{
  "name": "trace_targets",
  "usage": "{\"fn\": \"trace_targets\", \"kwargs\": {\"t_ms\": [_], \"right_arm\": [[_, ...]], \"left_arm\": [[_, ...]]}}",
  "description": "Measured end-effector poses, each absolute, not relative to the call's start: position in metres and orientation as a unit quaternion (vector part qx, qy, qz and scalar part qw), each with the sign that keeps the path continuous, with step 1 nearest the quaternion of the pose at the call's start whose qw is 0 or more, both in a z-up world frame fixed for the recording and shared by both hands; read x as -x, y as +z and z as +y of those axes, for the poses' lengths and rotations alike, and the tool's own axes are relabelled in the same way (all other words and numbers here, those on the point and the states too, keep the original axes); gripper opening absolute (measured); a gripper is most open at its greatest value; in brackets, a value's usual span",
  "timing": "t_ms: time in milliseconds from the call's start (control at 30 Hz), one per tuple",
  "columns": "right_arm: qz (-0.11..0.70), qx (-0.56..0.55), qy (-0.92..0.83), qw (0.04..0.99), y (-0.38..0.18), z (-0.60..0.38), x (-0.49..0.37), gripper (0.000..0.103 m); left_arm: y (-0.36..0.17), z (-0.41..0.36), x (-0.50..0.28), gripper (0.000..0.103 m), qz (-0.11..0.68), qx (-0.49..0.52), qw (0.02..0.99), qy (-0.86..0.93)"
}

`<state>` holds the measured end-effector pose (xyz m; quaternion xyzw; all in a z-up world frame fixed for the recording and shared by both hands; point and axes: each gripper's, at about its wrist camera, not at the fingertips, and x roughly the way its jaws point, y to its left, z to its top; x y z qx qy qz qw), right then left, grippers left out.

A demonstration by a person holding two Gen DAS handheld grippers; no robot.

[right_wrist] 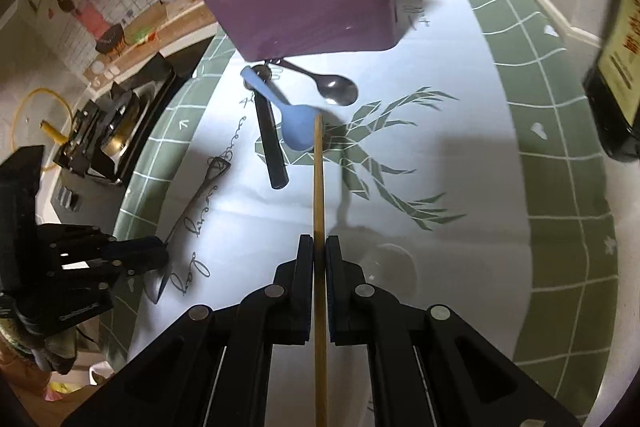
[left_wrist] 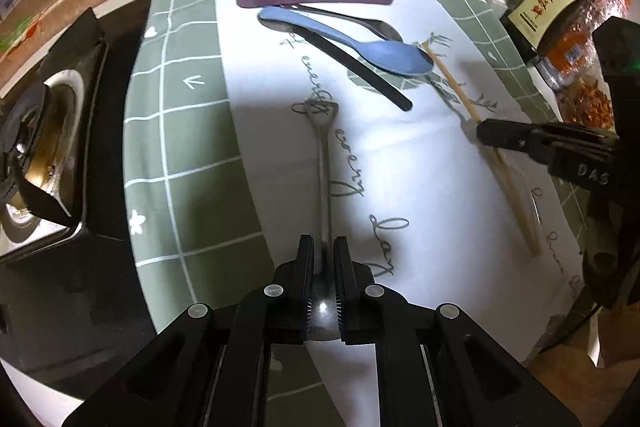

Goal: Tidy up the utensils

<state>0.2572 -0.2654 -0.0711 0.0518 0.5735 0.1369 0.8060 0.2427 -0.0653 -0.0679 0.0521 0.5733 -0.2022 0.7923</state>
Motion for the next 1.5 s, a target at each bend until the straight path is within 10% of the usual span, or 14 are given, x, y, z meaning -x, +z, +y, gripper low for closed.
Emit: {"fn": "trace_targets", "kwargs": {"t_ms": [733,867,1500], "right_arm": [[0.547,-0.028,0.124,0.828,-0.056,-0.260,-0.263,0.006],[0.540,-0.038,0.120,0.832,-0.049,-0.267,-0.259,0.006],[0.474,-0.038,0.124,0.871,0.012,-0.265,-0.246,0.006]], "left_arm": [[-0.071,-0.104,-0.285,0.022,0.579,-0.097,0.786,-0.194],[-0.072,-0.104,-0.288,0.006,0.572,-0.097,0.792,-0.189],[0.020,-0.071,-0.255,0.006,0.448,0.014,0.867,-0.217]]}}
